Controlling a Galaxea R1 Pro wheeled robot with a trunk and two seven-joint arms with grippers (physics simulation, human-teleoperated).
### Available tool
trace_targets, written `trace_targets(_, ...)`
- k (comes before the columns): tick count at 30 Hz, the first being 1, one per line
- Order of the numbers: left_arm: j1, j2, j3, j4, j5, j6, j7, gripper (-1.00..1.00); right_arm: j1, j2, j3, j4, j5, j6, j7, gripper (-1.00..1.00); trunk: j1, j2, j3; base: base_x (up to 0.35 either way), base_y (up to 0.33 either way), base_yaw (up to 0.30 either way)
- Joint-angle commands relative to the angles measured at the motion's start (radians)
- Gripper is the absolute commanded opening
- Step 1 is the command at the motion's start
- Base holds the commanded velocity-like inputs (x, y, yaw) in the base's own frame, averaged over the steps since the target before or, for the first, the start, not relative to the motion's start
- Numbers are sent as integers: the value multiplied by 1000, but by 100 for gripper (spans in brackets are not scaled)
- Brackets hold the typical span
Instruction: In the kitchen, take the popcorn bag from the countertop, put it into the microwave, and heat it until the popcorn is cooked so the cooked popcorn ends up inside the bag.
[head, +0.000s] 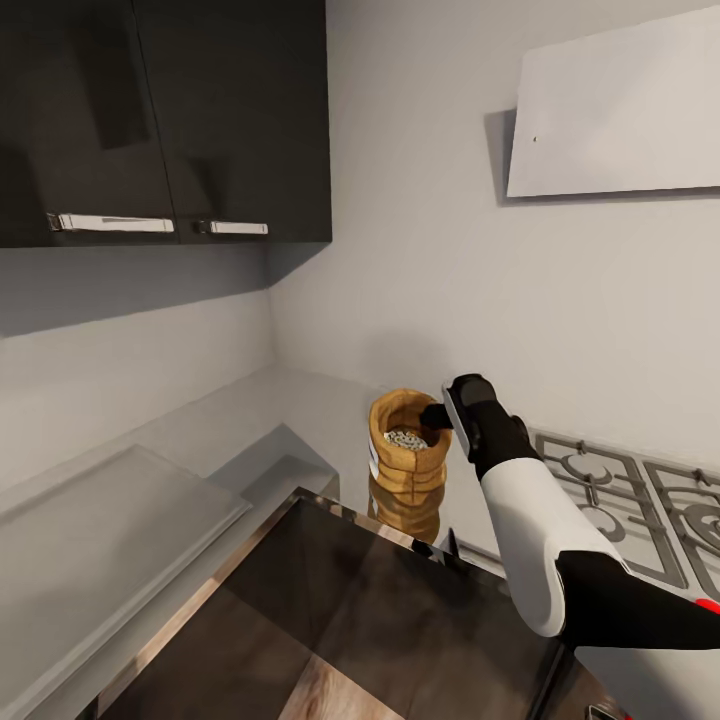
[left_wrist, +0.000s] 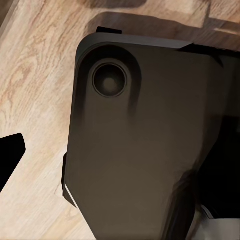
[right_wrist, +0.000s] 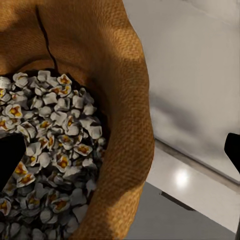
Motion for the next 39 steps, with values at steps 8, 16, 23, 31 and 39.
trace_targets(8,0,0,2,0,7,-4,0,100,-1,1,-5,46,-66,-46,-7,100,0,-1,-1,0,0,0)
trace_targets(16,0,0,2,0,7,-3,0,100,-1,1,-5,118,-69,-124,-10,100,0,-1,-1,0,0,0)
trace_targets(23,0,0,1,0,7,-3,0,100,-1,1,-5,118,-69,-128,-10,100,0,-1,-1,0,0,0)
trace_targets(31,0,0,1,0,7,-3,0,100,-1,1,-8,119,-69,-128,-12,100,0,-1,-1,0,0,0)
trace_targets(39,0,0,1,0,7,-3,0,100,-1,1,-12,119,-68,-128,-13,100,0,-1,-1,0,0,0)
